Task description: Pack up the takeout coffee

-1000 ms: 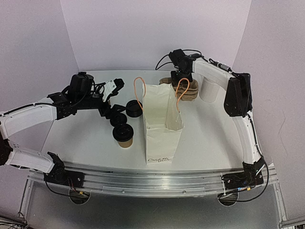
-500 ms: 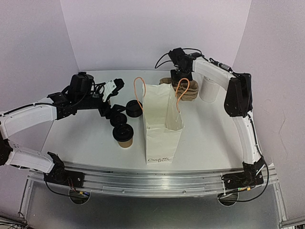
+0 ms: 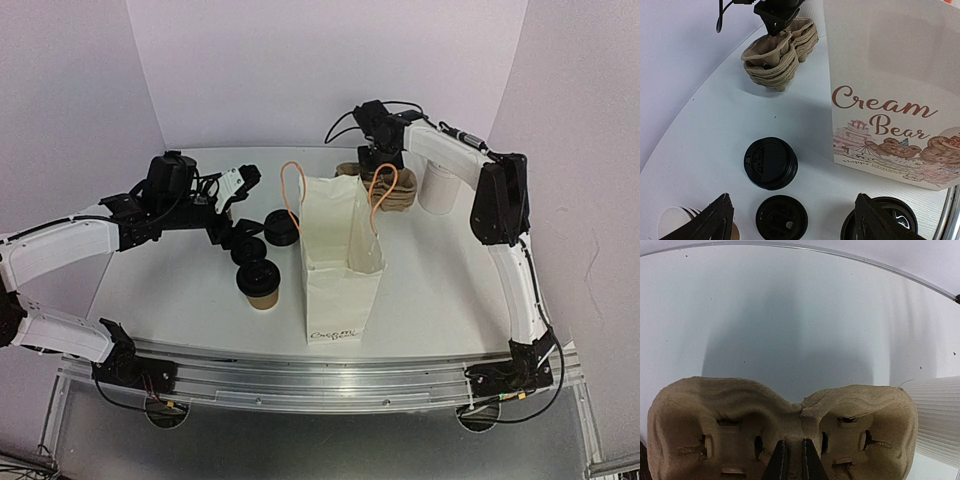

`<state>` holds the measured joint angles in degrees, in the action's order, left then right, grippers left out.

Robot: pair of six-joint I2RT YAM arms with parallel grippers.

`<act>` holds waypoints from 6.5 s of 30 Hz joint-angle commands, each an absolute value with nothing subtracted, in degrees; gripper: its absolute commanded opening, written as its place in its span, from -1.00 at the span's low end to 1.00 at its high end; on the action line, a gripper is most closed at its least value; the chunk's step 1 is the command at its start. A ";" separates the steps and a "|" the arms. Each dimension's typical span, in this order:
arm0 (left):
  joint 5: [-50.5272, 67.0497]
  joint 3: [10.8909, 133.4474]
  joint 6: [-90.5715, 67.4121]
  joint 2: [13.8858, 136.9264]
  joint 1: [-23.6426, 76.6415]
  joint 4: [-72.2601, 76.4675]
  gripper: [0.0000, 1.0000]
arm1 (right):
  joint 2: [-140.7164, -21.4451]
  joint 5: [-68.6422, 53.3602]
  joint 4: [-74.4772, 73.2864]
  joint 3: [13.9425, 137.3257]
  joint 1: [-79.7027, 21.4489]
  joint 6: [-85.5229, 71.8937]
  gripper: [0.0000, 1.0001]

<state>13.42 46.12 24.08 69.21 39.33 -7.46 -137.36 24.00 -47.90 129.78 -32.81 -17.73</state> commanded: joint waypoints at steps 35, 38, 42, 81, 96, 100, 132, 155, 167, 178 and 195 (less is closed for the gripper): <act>14.05 46.57 25.32 69.01 39.46 -6.77 0.67 | -136.23 24.53 -49.04 128.66 -33.04 -20.03 -0.75; 14.01 46.55 25.46 69.11 39.46 -6.77 0.67 | -136.24 24.66 -49.05 128.84 -32.98 -19.94 -0.85; 13.94 46.46 25.46 69.00 39.46 -6.77 0.67 | -136.12 24.77 -49.10 128.88 -32.96 -19.89 -1.00; 13.97 45.52 26.06 68.42 39.46 -5.96 0.67 | -129.60 26.95 -48.55 134.51 -33.05 -15.88 -1.00; 13.58 46.56 26.11 67.38 39.46 -5.98 0.67 | -122.09 17.51 -43.19 135.92 -33.03 -5.86 -1.00; 14.03 47.02 26.73 66.50 39.46 -6.05 0.67 | -115.90 12.03 -39.10 133.21 -33.06 -0.93 -1.00; 28.66 54.39 36.92 63.71 39.55 -11.94 0.67 | -84.06 -39.85 -39.79 99.77 -44.44 23.47 -1.00; 38.48 59.39 70.96 65.78 44.14 -21.73 0.60 | -90.93 -29.75 -49.67 99.14 -48.14 31.05 -1.00; 40.93 60.66 74.31 68.85 46.10 -20.42 0.64 | -95.47 -23.56 -54.49 101.44 -51.77 35.12 -1.00; 41.02 60.16 74.85 69.25 46.32 -19.41 0.68 | -97.50 -20.60 -56.03 99.11 -53.56 35.69 -1.00; 39.43 59.85 76.54 73.01 46.49 -15.38 0.70 | -100.38 -18.83 -57.18 98.72 -56.82 36.37 -1.00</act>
